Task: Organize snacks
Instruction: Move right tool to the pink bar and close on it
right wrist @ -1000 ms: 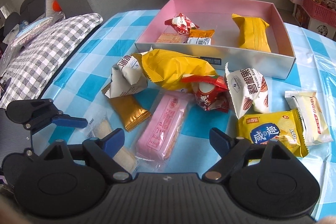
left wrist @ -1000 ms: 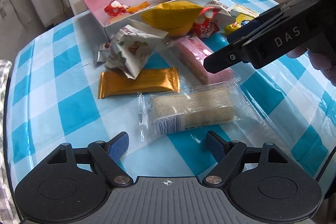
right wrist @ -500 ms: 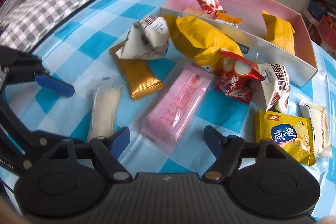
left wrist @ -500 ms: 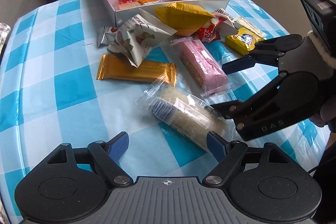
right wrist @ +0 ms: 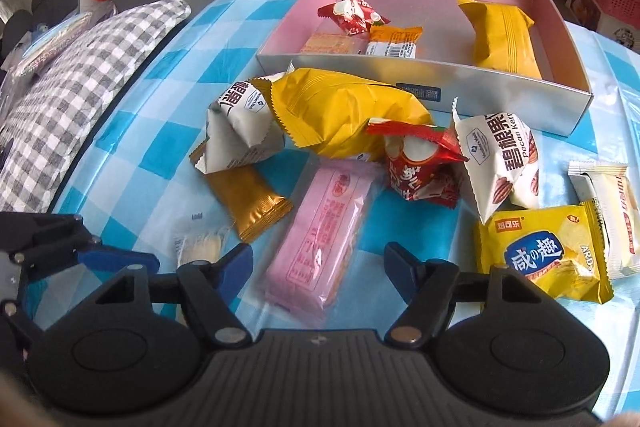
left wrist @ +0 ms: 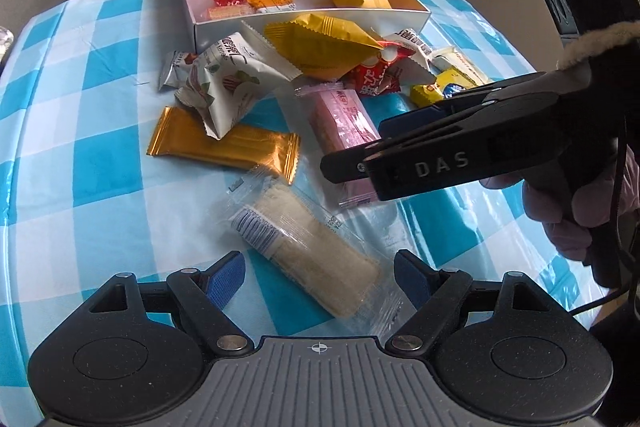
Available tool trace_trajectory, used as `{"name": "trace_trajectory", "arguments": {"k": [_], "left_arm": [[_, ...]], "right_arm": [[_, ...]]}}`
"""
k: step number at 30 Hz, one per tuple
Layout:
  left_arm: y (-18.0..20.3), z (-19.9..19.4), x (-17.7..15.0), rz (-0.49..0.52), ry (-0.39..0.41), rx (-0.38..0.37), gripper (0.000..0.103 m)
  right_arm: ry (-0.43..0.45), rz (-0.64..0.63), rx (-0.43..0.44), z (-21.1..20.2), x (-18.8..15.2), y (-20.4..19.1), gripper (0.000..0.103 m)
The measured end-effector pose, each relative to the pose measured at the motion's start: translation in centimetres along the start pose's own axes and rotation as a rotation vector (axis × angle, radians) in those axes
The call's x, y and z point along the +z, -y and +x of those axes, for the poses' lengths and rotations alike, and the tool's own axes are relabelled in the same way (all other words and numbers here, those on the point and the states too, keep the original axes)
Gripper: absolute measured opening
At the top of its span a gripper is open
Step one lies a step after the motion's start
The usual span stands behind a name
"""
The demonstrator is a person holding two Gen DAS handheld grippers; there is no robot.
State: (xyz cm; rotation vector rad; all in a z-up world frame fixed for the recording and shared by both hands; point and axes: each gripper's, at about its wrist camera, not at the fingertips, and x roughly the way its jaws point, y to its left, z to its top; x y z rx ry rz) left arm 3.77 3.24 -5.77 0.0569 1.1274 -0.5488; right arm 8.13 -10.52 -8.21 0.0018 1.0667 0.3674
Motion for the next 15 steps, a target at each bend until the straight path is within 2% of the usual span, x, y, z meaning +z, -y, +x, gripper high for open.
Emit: {"name": "trace_trajectory", "arguments": {"k": [5, 7, 10, 15], "left_arm": [[0.7, 1.2, 0.1, -0.067, -0.006, 0.068, 0.083], [1.0, 1.1, 0.1, -0.056, -0.004, 0.089, 0.084], [0.6, 0.9, -0.1, -0.046, -0.009, 0.139, 0.083], [-1.3, 0.1, -0.1, -0.099, 0.008, 0.184, 0.08]], "right_arm": [[0.002, -0.07, -0.068, 0.4, -0.1, -0.7, 0.047], [-0.002, -0.092, -0.086, 0.2, -0.2, -0.5, 0.038], [-0.004, -0.092, -0.087, -0.5, -0.5, 0.3, 0.035], [0.005, -0.082, -0.065, -1.3, -0.9, 1.2, 0.033]]}}
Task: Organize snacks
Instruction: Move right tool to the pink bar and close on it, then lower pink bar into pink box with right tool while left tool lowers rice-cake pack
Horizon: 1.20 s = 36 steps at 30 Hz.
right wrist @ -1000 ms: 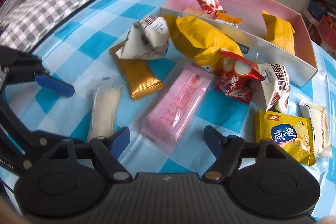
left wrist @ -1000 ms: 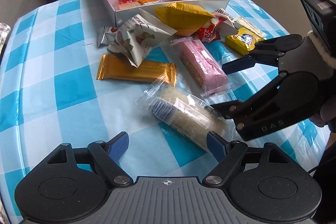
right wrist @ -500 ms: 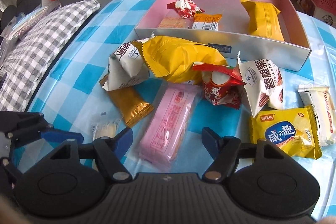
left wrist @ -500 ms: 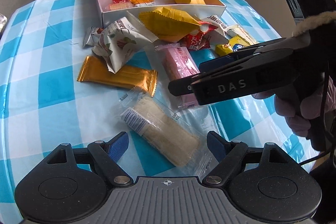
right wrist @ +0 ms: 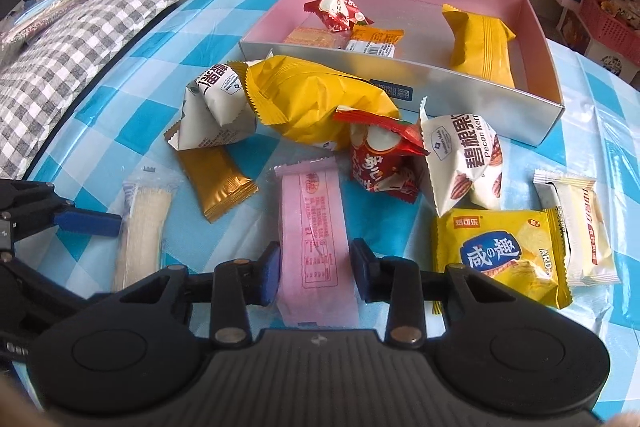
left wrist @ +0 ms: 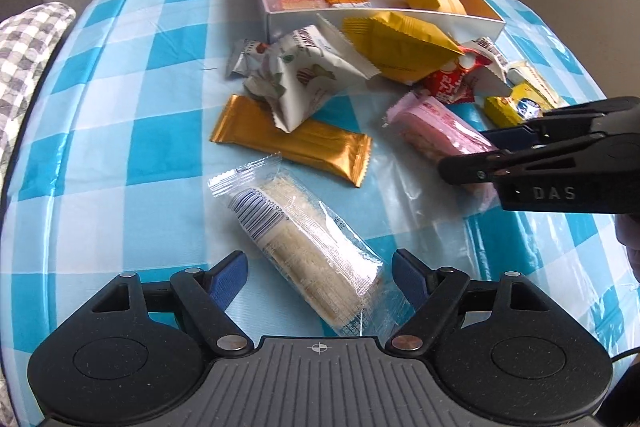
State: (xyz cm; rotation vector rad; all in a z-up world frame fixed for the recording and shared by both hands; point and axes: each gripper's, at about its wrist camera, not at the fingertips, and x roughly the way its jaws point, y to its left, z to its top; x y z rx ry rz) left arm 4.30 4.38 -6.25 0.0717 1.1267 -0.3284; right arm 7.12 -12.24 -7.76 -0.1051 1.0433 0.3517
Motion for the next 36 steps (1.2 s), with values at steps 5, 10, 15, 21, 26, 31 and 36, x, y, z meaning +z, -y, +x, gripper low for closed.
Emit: {"name": "trace_trajectory", "arguments": {"k": [5, 10, 15, 21, 26, 31, 36], "left_arm": [[-1.0, -0.2, 0.3, -0.039, 0.019, 0.03, 0.066], [-1.0, 0.0, 0.5, -0.052, 0.036, 0.038, 0.058], [-1.3, -0.2, 0.5, -0.09, 0.048, 0.052, 0.046], [-1.8, -0.4, 0.7, -0.114, 0.051, 0.061, 0.026], [-2.3, -1.1, 0.9, -0.121, 0.072, 0.058, 0.02], [-2.8, -1.9, 1.2, -0.137, 0.091, 0.045, 0.018], [-3.0, -2.9, 1.6, -0.147, 0.123, 0.034, 0.017]], "right_arm": [[0.004, -0.024, -0.005, 0.2, -0.1, -0.8, 0.036], [-0.003, -0.058, -0.011, 0.8, 0.0, -1.5, 0.038], [-0.004, -0.082, -0.037, 0.9, 0.0, -1.9, 0.03], [-0.014, -0.068, -0.008, 0.6, 0.2, -1.9, 0.029], [0.002, -0.048, 0.055, -0.7, 0.3, -2.2, 0.029], [0.026, -0.038, 0.097, -1.8, 0.3, -2.6, 0.029], [0.065, -0.036, 0.129, -3.2, 0.6, -3.0, 0.029]]}}
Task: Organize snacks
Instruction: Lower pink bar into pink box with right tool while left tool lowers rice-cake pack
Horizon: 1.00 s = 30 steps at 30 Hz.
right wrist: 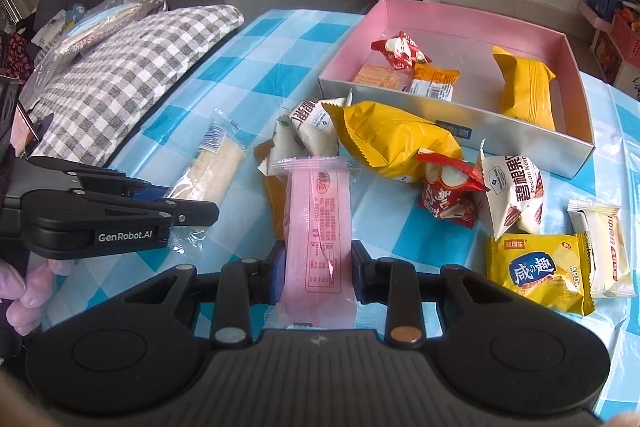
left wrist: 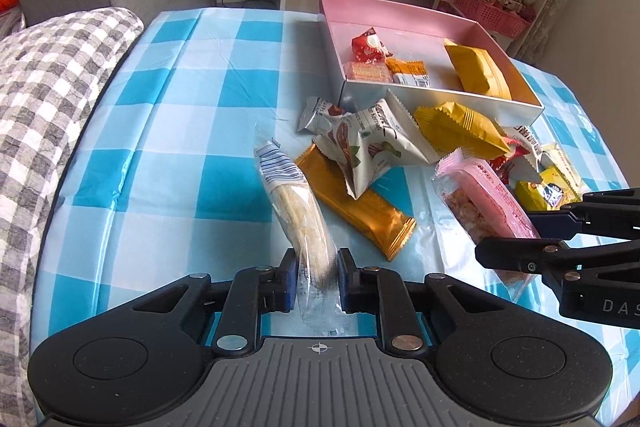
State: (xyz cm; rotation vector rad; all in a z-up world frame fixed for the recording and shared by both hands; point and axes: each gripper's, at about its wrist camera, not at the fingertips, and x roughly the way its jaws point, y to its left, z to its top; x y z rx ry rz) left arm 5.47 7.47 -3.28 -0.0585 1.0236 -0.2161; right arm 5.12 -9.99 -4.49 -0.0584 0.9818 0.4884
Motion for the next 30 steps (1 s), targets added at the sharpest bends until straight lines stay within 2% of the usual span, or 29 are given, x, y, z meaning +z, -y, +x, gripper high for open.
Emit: {"name": "trace_trajectory", "arguments": {"k": [9, 16, 22, 27, 30], "left_arm": [[-0.1, -1.6, 1.9, -0.035, 0.072, -0.026, 0.017], [-0.2, -1.2, 4.4, -0.119, 0.104, -0.087, 0.017], [1.0, -0.6, 6.5, -0.175, 0.131, -0.147, 0.017], [2.6, 0.1, 8.6, -0.145, 0.167, -0.153, 0.017], [3.9, 1.1, 10.4, -0.089, 0.176, -0.154, 0.017]], "right_arm": [[0.124, 0.013, 0.036, -3.3, 1.9, -0.1, 0.029], [0.194, 0.097, -0.01, -4.0, 3.1, 2.4, 0.029], [0.23, 0.24, -0.075, -3.9, 3.2, 6.0, 0.029], [0.263, 0.319, -0.11, -3.5, 3.7, 8.2, 0.029], [0.289, 0.357, -0.118, -3.2, 4.9, 8.8, 0.029]]}}
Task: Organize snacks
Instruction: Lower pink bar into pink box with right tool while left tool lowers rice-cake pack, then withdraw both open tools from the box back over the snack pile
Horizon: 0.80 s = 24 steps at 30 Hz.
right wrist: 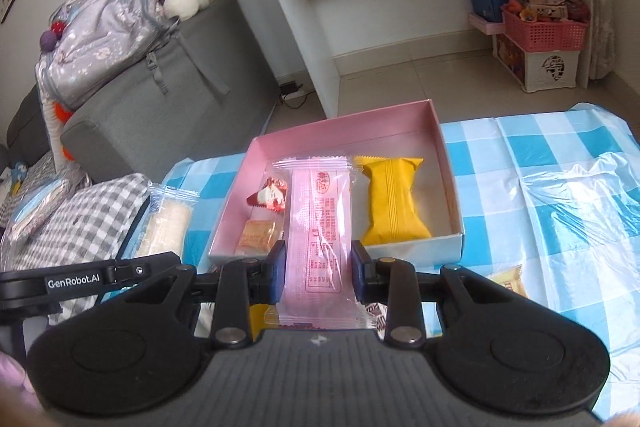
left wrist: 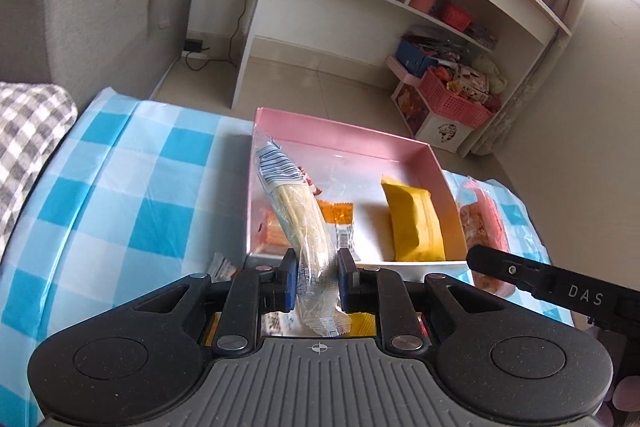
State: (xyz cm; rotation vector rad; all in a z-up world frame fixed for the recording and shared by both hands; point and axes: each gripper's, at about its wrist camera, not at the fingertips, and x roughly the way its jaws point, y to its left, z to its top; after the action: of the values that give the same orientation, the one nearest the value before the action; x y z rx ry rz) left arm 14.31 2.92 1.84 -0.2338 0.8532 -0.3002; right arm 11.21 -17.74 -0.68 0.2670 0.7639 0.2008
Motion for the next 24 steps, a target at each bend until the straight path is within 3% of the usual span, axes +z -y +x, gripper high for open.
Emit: {"name": "trace_trajectory", "arguments": {"k": [5, 10, 21, 24], "left_arm": [[1.5, 3.6, 2.7, 0.083, -0.004, 0.017, 0.017], [1.7, 7.5, 4.9, 0.118, -0.023, -0.034, 0.017], [2.0, 11.9, 4.6, 0.214, -0.056, 0.007, 0.019], [1.9, 11.7, 4.4, 0.225, -0.032, 0.019, 0.024]], "right_arm": [[0.012, 0.02, 0.014, 2.3, 2.0, 0.3, 0.029], [0.004, 0.074, 0.015, 4.5, 2.8, 1.4, 0.029], [-0.014, 0.09, -0.02, 7.0, 2.6, 2.2, 0.03], [0.0, 0.101, -0.024, 6.7, 2.5, 2.2, 0.038]]}}
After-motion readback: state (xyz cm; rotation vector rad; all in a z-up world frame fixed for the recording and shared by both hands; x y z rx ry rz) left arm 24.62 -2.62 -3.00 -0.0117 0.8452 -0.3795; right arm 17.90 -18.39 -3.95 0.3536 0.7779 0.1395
